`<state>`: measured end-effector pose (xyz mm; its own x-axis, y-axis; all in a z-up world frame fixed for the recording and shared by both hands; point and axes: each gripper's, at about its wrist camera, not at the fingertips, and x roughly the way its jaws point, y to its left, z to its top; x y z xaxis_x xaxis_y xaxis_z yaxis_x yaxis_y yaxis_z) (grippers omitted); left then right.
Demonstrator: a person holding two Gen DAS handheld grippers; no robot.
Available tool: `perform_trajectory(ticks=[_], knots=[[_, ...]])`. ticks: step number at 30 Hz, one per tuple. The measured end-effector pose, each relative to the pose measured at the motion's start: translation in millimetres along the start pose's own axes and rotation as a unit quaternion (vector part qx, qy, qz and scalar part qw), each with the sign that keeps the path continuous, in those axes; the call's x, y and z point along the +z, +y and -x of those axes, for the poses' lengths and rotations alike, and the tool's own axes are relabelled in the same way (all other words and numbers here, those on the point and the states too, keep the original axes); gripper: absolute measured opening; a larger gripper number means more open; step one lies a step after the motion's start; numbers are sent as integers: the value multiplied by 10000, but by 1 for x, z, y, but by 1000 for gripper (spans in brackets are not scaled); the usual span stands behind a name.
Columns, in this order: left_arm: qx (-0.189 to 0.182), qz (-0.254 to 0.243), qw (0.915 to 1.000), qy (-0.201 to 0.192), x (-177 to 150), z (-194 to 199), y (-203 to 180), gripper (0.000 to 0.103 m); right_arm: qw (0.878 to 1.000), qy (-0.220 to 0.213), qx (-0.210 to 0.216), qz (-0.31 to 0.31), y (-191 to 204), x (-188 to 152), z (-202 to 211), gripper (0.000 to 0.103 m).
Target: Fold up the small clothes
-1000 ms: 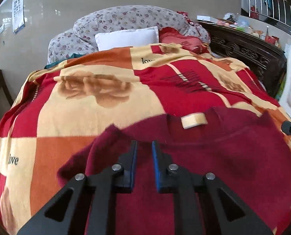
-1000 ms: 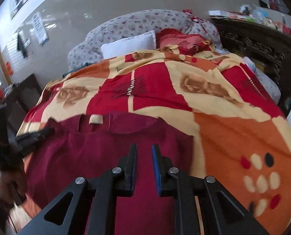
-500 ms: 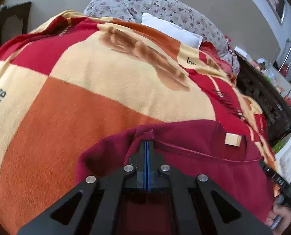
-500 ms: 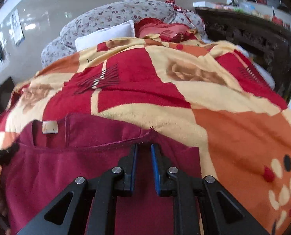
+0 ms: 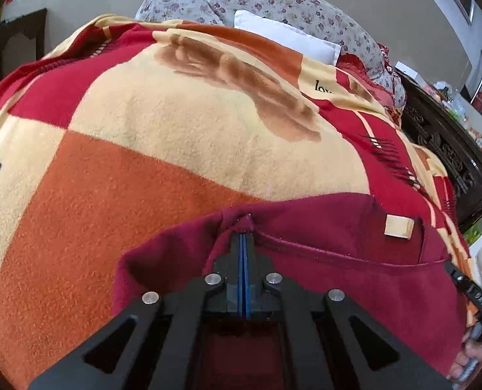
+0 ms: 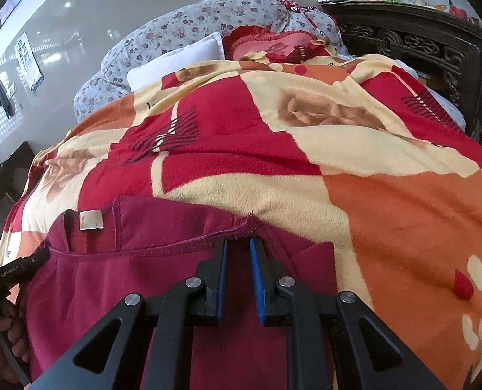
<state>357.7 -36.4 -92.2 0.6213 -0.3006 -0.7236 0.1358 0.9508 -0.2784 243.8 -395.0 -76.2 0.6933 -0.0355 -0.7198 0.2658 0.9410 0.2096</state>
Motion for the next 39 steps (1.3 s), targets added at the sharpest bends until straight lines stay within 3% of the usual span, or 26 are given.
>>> perform_trajectory(ticks=[4, 7, 8, 10, 13, 14, 17, 22, 27, 29, 31, 33, 34, 36, 39], knots=[[113, -95, 9999, -14, 1, -1, -4, 3, 9994, 94, 152, -304, 7, 9, 27, 18], [82, -75, 9999, -21, 1, -2, -4, 3, 9980, -64, 450, 446, 51, 3, 52, 21], [62, -57, 10000, -21, 2, -2, -4, 3, 9950, 58, 583, 803, 68, -2, 51, 27], [64, -56, 10000, -26, 2, -2, -5, 3, 9893, 306, 605, 1292, 92, -10, 40, 36], [69, -55, 10000, -26, 2, -2, -5, 3, 9800, 973, 233, 1720, 109, -20, -4, 35], [76, -57, 10000, -25, 1, -2, -6, 3, 9792, 882, 28, 1828, 108, -17, -16, 32], [68, -53, 10000, -28, 2, -2, -5, 3, 9860, 907, 35, 1397, 97, 1, -35, 28], [-11, 0, 10000, -51, 2, -2, -2, 3, 9841, 854, -154, 1550, 107, 8, -36, 27], [-13, 7, 10000, -54, 2, -2, -2, 3, 9885, 572, 143, 1391, 115, 8, 5, 30], [-15, 4, 10000, -56, 2, -1, -1, 3, 9831, 694, 604, 1581, 136, -2, 17, 31], [-25, 11, 10000, -57, 2, -1, -2, 3, 9722, 990, 867, 1937, 159, -17, 15, 40], [-36, 20, 10000, -60, 2, -1, -1, 3, 9580, 1277, 779, 2445, 185, -39, -2, 46], [-36, 20, 10000, -58, 2, -2, -1, 3, 9548, 1250, 483, 2652, 193, -46, -17, 45], [-38, 20, 10000, -60, 2, -1, 0, 3, 9626, 1010, 252, 2501, 190, -40, -34, 51], [-26, 15, 10000, -63, 2, -1, -1, 3, 9761, 967, 174, 1937, 178, -19, -46, 50]])
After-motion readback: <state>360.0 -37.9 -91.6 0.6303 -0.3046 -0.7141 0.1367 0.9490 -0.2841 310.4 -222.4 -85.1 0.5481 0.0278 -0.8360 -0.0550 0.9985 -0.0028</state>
